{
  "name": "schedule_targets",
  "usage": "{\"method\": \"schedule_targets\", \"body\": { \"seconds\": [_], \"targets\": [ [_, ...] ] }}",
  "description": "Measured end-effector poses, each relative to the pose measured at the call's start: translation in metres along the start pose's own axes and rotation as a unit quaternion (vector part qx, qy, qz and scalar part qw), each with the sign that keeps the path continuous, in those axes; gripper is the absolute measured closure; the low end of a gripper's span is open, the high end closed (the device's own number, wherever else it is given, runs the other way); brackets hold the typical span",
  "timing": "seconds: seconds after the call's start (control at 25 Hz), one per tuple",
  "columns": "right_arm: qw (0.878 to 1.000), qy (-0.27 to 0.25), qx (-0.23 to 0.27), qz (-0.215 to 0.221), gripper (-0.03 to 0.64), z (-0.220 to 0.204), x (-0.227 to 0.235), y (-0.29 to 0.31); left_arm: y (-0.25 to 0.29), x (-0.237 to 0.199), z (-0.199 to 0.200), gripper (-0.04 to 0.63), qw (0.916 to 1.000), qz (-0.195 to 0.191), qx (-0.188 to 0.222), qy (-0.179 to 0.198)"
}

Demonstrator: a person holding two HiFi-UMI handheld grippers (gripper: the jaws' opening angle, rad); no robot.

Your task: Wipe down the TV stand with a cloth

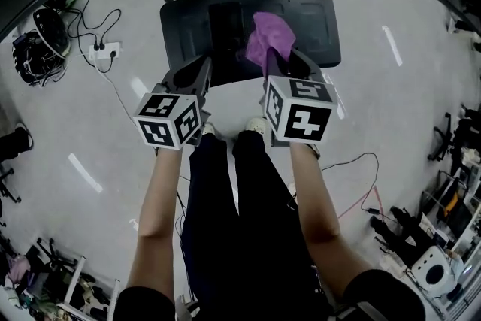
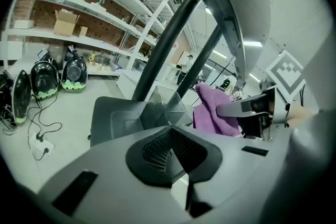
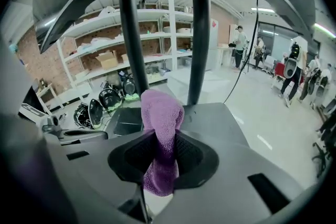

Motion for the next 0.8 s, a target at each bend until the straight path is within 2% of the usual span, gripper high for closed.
{"method": "schedule_targets", "body": {
  "seconds": [0.24, 0.4, 0.52, 0.8],
  "targets": [
    [0.998, -0.020, -0.050, 0.022, 0.514, -0.007, 0.024, 0.038, 0.019, 0.013, -0.001, 0.589, 0.9998, 0.017, 0.007, -0.013],
    [0.995, -0.008, -0.076, 0.068, 0.514, -0.009, 0.020, 0.063, 0.021, 0.012, -0.004, 0.589, 0.9990, 0.028, 0.019, -0.031],
    [0.992, -0.018, -0.091, 0.091, 0.514, -0.009, 0.013, 0.081, 0.022, 0.009, -0.006, 0.589, 0.9982, 0.047, 0.017, -0.034],
    [0.986, -0.035, -0.122, 0.112, 0.514, -0.008, 0.005, 0.108, 0.018, 0.015, -0.004, 0.589, 0.9964, 0.071, 0.024, -0.039]
  ]
}}
Point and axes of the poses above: the fingertips, and each gripper's own axes: y forward along the fingers, x to its right, z out of its top, the point moved 3 cm from there along -y, backward along the fingers, and after that the axes turned 1 degree about y, right-handed, at the moved point
